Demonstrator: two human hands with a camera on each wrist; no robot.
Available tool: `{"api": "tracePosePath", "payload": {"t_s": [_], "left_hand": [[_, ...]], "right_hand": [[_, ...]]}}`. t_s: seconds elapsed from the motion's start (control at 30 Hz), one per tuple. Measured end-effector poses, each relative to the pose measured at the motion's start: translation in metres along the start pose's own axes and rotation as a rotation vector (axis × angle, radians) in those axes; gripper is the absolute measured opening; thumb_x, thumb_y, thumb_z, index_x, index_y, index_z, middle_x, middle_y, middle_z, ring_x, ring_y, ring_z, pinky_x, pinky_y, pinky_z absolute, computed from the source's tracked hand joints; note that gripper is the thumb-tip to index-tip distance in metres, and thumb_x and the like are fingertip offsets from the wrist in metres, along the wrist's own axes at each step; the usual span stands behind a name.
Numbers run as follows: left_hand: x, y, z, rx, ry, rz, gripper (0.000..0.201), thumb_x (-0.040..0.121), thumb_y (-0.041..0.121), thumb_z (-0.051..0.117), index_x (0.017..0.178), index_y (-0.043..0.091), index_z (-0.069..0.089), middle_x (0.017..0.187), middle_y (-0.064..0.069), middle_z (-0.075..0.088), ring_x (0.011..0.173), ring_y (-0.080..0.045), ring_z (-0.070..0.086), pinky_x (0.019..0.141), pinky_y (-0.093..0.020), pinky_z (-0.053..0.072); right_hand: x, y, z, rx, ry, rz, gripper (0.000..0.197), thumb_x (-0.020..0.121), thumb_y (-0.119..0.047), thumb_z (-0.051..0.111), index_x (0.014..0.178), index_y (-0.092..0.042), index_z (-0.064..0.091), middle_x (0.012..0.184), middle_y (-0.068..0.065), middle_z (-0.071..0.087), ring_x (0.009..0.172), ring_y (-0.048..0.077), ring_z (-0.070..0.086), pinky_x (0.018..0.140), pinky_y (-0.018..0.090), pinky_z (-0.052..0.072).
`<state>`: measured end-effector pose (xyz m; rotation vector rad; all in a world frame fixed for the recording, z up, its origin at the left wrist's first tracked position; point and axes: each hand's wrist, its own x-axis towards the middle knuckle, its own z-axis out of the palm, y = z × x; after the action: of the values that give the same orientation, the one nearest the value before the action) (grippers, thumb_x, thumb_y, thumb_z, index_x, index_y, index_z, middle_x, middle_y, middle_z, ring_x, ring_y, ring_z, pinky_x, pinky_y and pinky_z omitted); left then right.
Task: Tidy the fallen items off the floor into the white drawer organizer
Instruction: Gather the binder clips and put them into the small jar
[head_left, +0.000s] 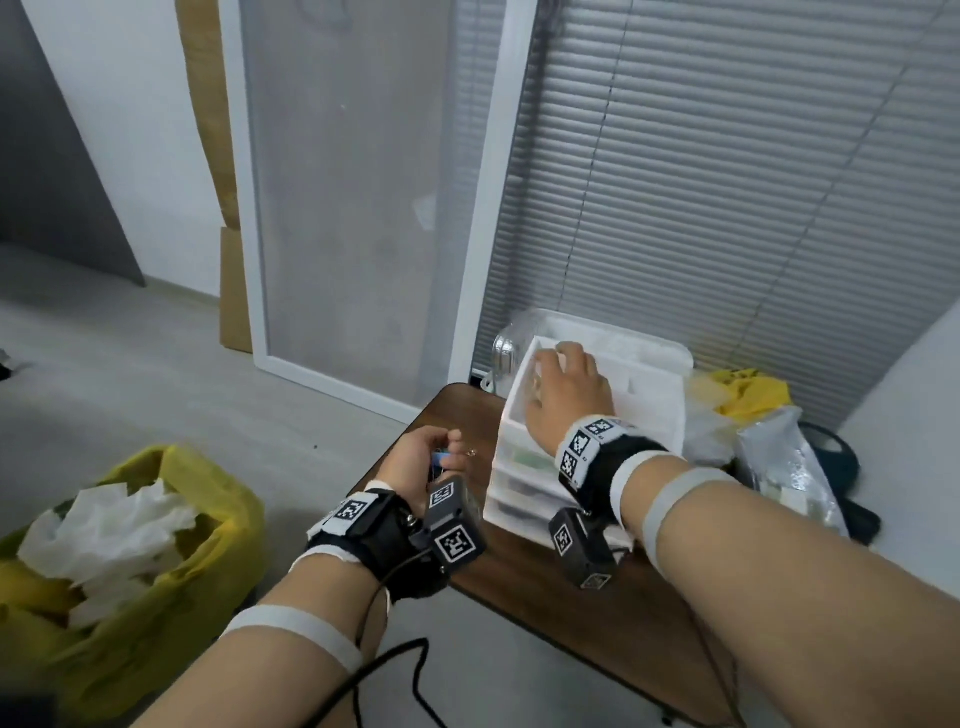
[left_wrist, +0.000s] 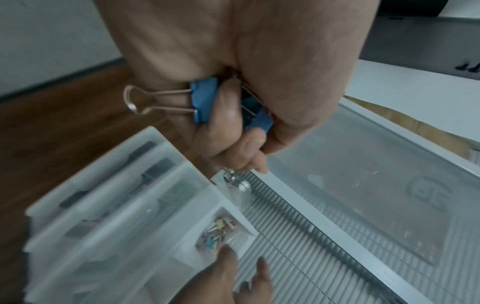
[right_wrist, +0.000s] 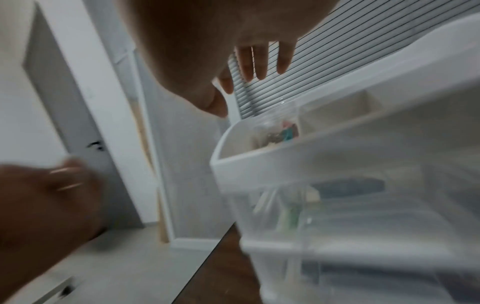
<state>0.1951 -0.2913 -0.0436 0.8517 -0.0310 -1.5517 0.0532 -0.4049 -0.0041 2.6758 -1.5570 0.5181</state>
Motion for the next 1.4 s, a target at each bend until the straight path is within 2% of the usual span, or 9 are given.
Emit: {"api": "tracePosePath", "payload": {"t_s": [0.17,0.33,0.53,0.7,0.83,0.97,1.1,1.23,1.4], "left_hand": [[0.014,0.008,-0.01,0.063,-0.061,0.07,0.028,0.099,0.021,0.041,0.072,0.015,0.045,0.051,0.007,0.039,0.031,-0.004,0.03,0.03,-0.016,0.017],[0.009,-0.001,-0.015,0.255,-0.043,0.19,0.025,0.102,0.025,0.045,0.083,0.011,0.053,0.052,0.006,0.039,0.033,-0.004,0.03,0.029,-0.015,0.019],[-0.009,-0.019,-0.019,0.447,0.034,0.284,0.029,0.101,0.029,0.05,0.105,0.006,0.066,0.056,0.007,0.039,0.039,-0.004,0.028,0.034,-0.017,0.013],[-0.017,-0.031,-0.019,0.694,0.137,0.454,0.026,0.1,0.025,0.053,0.109,0.012,0.073,0.056,0.004,0.042,0.04,-0.007,0.033,0.036,-0.016,0.021],[-0.017,-0.038,-0.02,0.927,0.179,0.575,0.028,0.097,0.021,0.057,0.125,0.025,0.06,0.054,0.005,0.054,0.038,-0.007,0.046,0.038,-0.02,0.033],[-0.017,-0.051,-0.023,1.182,0.188,0.62,0.044,0.082,0.023,0.076,0.122,0.025,0.056,0.098,0.002,0.071,0.065,-0.011,0.066,0.06,-0.035,0.058],[-0.014,-0.069,-0.029,1.151,0.166,0.68,0.065,0.069,0.028,0.088,0.121,0.032,0.048,0.104,0.015,0.066,0.08,0.013,0.065,0.067,-0.009,0.053],[-0.009,-0.08,-0.038,1.254,0.167,0.696,0.04,0.066,0.041,0.086,0.101,0.037,0.066,0.089,0.017,0.075,0.086,0.005,0.069,0.08,-0.022,0.054],[0.003,-0.09,-0.045,1.269,0.12,0.641,0.055,0.058,0.05,0.087,0.109,0.038,0.071,0.088,0.017,0.076,0.09,-0.001,0.07,0.083,-0.022,0.053]], "right_hand": [[0.036,0.024,0.016,-0.141,-0.334,0.088,0.066,0.094,-0.028,0.045,0.152,-0.022,0.015,0.161,0.009,0.009,0.149,0.03,0.009,0.117,0.048,0.02],[0.039,0.026,0.025,-0.184,-0.154,0.035,0.055,0.091,-0.031,0.055,0.139,-0.021,0.03,0.139,0.017,0.028,0.116,0.036,0.047,0.096,0.045,0.041],[0.04,0.03,0.016,-0.096,-0.137,0.083,0.066,0.079,-0.045,0.066,0.132,-0.025,0.033,0.129,0.009,0.051,0.122,0.032,0.041,0.096,0.047,0.035],[0.013,0.01,-0.007,0.259,0.114,-0.097,0.069,0.073,-0.05,0.066,0.134,-0.023,0.047,0.128,0.006,0.044,0.124,0.027,0.036,0.103,0.04,0.039],[-0.009,-0.014,-0.014,0.348,-0.143,-0.198,0.068,0.07,-0.056,0.071,0.126,-0.024,0.052,0.125,0.005,0.046,0.119,0.024,0.045,0.103,0.037,0.041],[-0.026,-0.024,-0.003,0.308,-0.303,-0.187,0.072,0.065,-0.07,0.07,0.116,-0.023,0.05,0.116,0.006,0.049,0.105,0.025,0.056,0.093,0.041,0.049],[-0.045,-0.017,0.011,0.233,-0.4,-0.174,0.075,0.058,-0.082,0.062,0.107,-0.027,0.045,0.108,0.002,0.043,0.095,0.025,0.057,0.086,0.042,0.051],[-0.059,-0.004,0.026,0.193,-0.434,-0.169,0.078,0.055,-0.089,0.052,0.102,-0.028,0.046,0.108,-0.001,0.044,0.093,0.025,0.057,0.085,0.044,0.051],[-0.067,0.022,0.046,0.351,-0.448,-0.248,0.067,0.068,-0.075,0.063,0.112,-0.025,0.053,0.113,-0.002,0.047,0.099,0.019,0.055,0.09,0.039,0.047]]}}
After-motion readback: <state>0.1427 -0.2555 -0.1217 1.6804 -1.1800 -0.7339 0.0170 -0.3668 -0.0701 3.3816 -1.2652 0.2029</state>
